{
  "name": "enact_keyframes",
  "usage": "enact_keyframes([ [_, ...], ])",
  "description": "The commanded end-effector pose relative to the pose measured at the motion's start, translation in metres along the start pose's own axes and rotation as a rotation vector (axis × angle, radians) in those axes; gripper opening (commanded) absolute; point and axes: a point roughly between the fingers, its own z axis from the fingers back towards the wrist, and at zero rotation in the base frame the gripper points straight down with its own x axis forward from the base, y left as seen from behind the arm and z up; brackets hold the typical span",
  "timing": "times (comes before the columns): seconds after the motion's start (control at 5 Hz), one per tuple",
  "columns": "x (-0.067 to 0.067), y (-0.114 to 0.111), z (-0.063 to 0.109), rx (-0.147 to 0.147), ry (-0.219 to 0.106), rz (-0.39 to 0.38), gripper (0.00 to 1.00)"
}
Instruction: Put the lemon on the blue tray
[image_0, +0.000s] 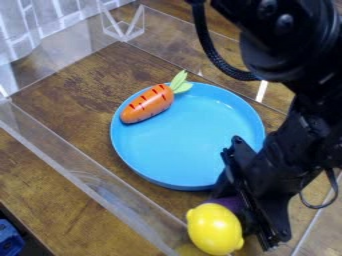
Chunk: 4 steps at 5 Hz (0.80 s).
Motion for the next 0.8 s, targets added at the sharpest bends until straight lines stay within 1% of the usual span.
enact_keyframes([
  [0.0,-0.001,0.002,0.000,0.006,0.010,-0.013,0.00],
  [0.2,-0.001,0.006,0.004,0.014,0.017,-0.023,0.00],
  [0.6,-0.002,0.018,0.017,0.042,0.035,-0.046,0.00],
])
